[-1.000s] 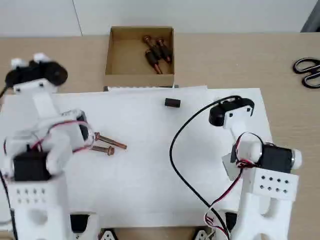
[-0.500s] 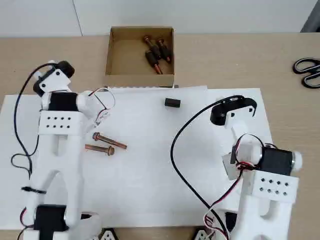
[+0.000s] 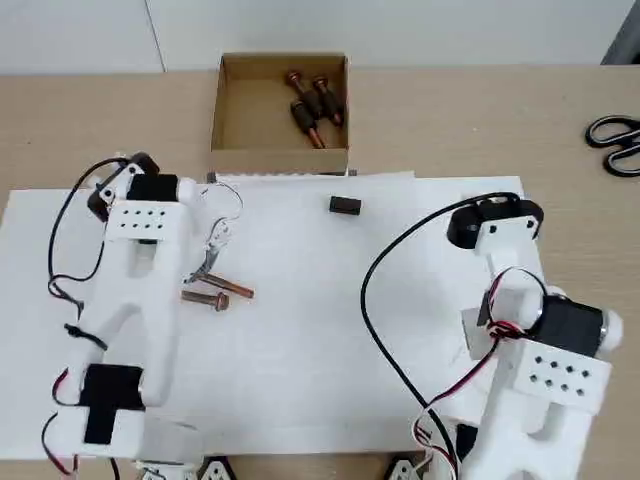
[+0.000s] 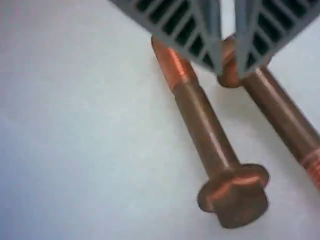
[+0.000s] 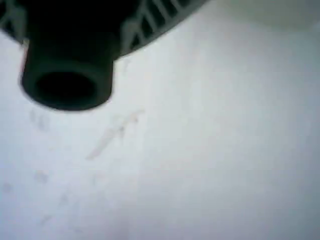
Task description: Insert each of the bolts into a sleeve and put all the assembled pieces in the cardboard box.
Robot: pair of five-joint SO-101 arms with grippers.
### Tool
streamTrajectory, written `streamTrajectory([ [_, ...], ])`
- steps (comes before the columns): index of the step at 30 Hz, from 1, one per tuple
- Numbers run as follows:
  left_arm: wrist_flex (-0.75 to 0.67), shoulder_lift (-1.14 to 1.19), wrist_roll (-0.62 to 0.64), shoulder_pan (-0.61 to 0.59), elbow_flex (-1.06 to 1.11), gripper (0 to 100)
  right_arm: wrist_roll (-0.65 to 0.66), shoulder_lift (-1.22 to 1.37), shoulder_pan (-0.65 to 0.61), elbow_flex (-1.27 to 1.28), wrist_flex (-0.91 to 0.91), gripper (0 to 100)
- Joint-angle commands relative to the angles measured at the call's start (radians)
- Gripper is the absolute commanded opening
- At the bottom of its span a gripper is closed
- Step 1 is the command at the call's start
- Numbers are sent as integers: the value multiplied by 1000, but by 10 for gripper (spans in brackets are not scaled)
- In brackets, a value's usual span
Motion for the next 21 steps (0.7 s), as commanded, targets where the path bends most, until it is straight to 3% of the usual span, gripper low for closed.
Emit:
streamTrajectory([
  [1,6,17,8,5,-50,12,-3,-19,10,-5,1,4],
  [7,-48,48,2,5,-48,18,-3,-19,8,-5,1,4],
  [13,-66,74,2,5,-50,130,-3,-19,8,-5,1,4],
  [21,-66,157,2,-2,-50,134,-3,-18,8,-3,1,4],
])
